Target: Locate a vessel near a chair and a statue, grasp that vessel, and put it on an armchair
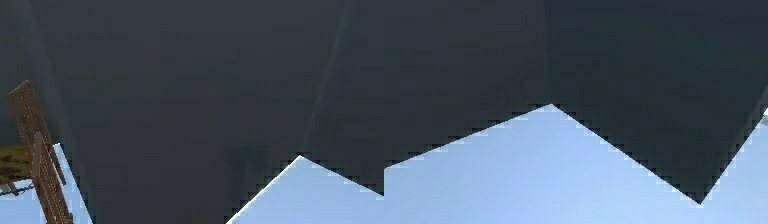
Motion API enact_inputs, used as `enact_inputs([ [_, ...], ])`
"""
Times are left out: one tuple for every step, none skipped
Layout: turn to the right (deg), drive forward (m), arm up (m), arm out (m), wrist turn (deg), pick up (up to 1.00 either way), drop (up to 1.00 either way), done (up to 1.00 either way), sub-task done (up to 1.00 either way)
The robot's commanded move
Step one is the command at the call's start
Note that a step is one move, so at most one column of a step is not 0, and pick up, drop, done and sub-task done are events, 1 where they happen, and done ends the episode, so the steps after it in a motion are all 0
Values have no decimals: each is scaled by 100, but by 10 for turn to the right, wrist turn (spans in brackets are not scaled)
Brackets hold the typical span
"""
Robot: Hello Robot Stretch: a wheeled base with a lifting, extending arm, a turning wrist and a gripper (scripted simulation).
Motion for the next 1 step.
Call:
enact_inputs([
  [-450, 0, 0, 0, 0, 0, 0, 0, 0],
])
